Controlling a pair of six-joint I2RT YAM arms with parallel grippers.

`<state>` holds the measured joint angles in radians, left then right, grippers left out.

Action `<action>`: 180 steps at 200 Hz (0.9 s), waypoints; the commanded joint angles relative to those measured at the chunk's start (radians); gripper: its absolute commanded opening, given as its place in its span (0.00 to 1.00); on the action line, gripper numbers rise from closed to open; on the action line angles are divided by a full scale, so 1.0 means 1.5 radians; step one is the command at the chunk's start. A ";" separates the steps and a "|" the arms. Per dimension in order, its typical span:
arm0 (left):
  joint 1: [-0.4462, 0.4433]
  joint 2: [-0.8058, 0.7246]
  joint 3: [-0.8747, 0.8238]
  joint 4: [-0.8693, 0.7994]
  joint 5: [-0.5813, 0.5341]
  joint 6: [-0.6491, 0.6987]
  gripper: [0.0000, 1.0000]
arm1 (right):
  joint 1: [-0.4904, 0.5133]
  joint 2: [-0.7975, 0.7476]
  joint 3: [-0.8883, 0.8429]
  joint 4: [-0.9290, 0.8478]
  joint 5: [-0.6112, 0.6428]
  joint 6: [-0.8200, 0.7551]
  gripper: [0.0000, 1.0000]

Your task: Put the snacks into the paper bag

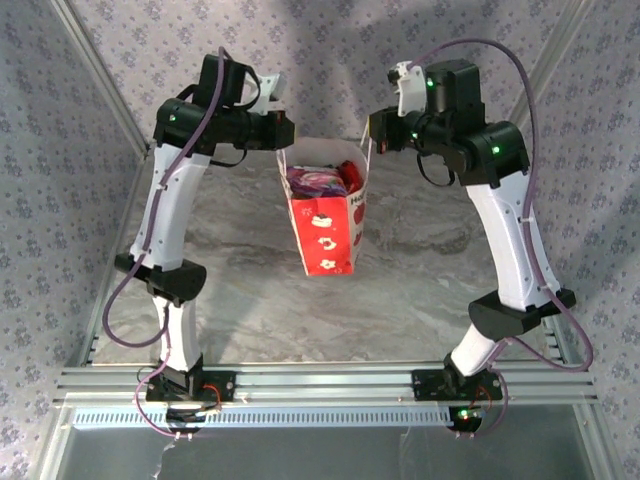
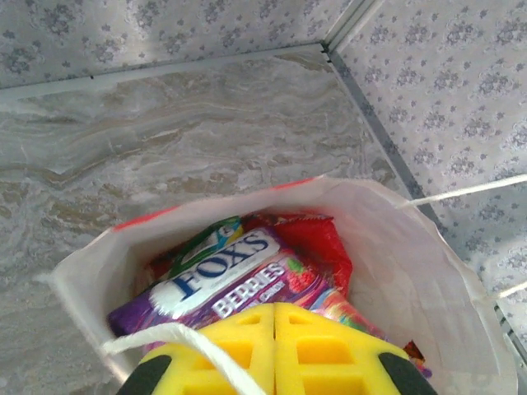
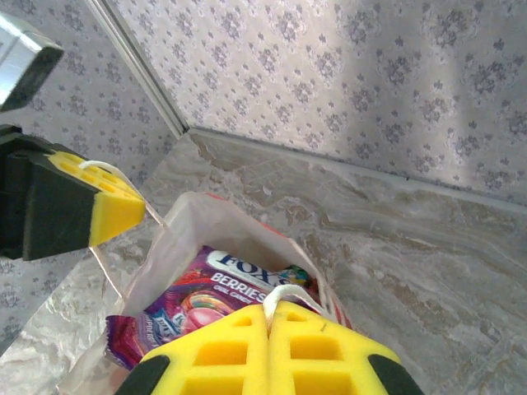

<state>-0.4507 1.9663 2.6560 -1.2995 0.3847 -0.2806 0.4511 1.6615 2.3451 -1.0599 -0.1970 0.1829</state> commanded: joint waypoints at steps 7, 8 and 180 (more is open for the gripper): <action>-0.004 -0.074 -0.158 0.036 0.004 0.008 0.08 | -0.003 -0.076 -0.148 0.084 -0.009 0.000 0.00; -0.004 -0.078 -0.169 0.041 0.004 0.008 0.08 | -0.003 -0.080 -0.158 0.087 -0.008 0.001 0.00; 0.002 -0.153 -0.307 0.081 -0.062 0.016 0.14 | -0.016 -0.198 -0.394 0.150 0.097 0.016 0.36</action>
<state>-0.4519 1.7687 2.2093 -1.1805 0.3271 -0.2703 0.4412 1.4109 1.7809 -0.8551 -0.1032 0.2253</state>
